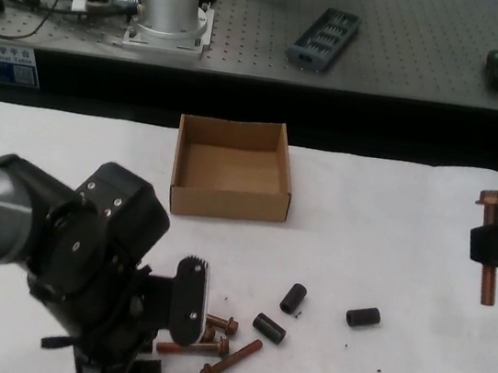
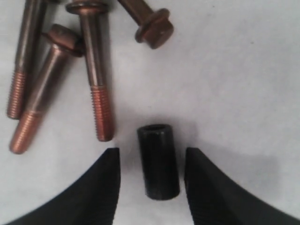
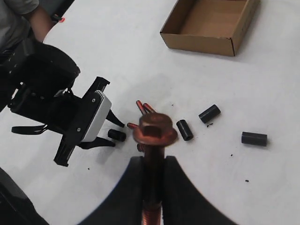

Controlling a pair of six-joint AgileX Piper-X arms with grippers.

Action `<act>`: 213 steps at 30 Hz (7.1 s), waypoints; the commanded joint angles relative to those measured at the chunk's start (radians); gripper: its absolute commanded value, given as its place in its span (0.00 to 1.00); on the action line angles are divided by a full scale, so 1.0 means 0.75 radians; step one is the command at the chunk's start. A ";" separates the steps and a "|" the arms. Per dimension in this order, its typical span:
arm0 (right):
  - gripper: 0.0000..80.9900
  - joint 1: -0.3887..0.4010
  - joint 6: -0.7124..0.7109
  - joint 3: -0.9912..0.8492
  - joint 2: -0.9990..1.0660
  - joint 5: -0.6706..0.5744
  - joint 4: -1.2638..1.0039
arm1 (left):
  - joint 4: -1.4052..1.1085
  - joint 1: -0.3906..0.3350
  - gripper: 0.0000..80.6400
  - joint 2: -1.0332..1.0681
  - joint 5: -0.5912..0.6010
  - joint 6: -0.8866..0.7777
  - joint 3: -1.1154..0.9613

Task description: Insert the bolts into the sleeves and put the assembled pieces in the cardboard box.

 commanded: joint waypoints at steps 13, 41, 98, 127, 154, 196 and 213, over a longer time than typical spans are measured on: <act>0.05 0.001 -0.014 -0.004 -0.011 -0.019 0.001 | 0.024 0.011 0.35 0.077 0.018 -0.033 -0.119; 0.05 0.001 -0.014 -0.004 -0.011 -0.049 0.000 | 0.146 0.015 0.30 0.077 0.010 -0.124 -0.116; 0.05 0.001 -0.005 -0.004 -0.011 -0.048 -0.052 | 0.253 0.008 0.13 0.081 0.173 -0.486 0.011; 0.05 0.001 0.551 0.371 0.025 -0.399 -1.008 | -1.244 -0.088 0.13 -0.613 0.287 -2.077 0.480; 0.05 0.218 0.594 0.491 0.158 -0.438 -1.108 | -1.265 -0.415 0.13 -0.607 0.380 -2.146 0.494; 0.05 0.218 0.605 0.491 0.158 -0.438 -1.135 | -1.334 -0.415 0.13 -0.644 0.192 -2.173 0.494; 0.05 0.218 0.542 0.491 0.158 -0.491 -1.135 | -1.402 -0.415 0.13 -0.644 0.158 -2.180 0.494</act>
